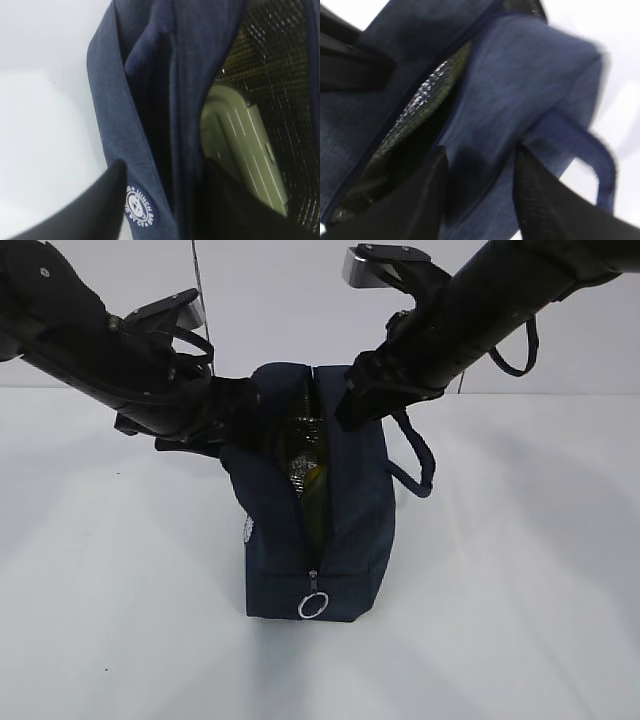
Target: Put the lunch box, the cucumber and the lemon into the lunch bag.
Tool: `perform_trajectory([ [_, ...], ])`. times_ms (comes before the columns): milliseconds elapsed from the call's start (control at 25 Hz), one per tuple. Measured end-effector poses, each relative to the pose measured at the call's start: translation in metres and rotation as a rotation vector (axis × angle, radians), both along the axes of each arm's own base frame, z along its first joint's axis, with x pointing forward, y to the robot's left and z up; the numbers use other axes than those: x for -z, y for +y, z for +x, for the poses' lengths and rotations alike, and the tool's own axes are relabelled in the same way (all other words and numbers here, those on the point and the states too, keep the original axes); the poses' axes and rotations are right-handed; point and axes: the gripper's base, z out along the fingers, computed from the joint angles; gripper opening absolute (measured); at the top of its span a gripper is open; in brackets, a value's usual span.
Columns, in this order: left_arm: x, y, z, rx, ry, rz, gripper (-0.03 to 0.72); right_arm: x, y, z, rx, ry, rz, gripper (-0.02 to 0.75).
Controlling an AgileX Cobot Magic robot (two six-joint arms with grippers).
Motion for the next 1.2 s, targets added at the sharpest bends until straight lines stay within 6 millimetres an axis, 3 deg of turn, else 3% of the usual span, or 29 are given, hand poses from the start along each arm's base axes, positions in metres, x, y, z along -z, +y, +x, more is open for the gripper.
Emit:
perform_trajectory([
  [80,0.000,0.000,-0.001,0.006,0.008,0.003,0.399,-0.005,0.001,-0.001,-0.019,0.013,0.000,0.381],
  [240,-0.017,0.004,-0.005,0.017,-0.041,-0.003,0.440,-0.023,0.003,-0.001,-0.053,0.008,0.010,0.384],
  [720,-0.103,0.025,-0.040,0.136,-0.355,0.043,0.445,-0.074,0.003,-0.005,-0.131,-0.020,-0.001,0.386],
  [1040,-0.127,0.044,-0.061,0.241,-0.477,0.233,0.407,-0.080,-0.011,-0.007,-0.095,-0.020,-0.160,0.386],
  [1200,-0.131,0.049,-0.064,0.256,-0.497,0.275,0.406,-0.097,-0.022,-0.016,-0.021,-0.057,-0.207,0.386],
])
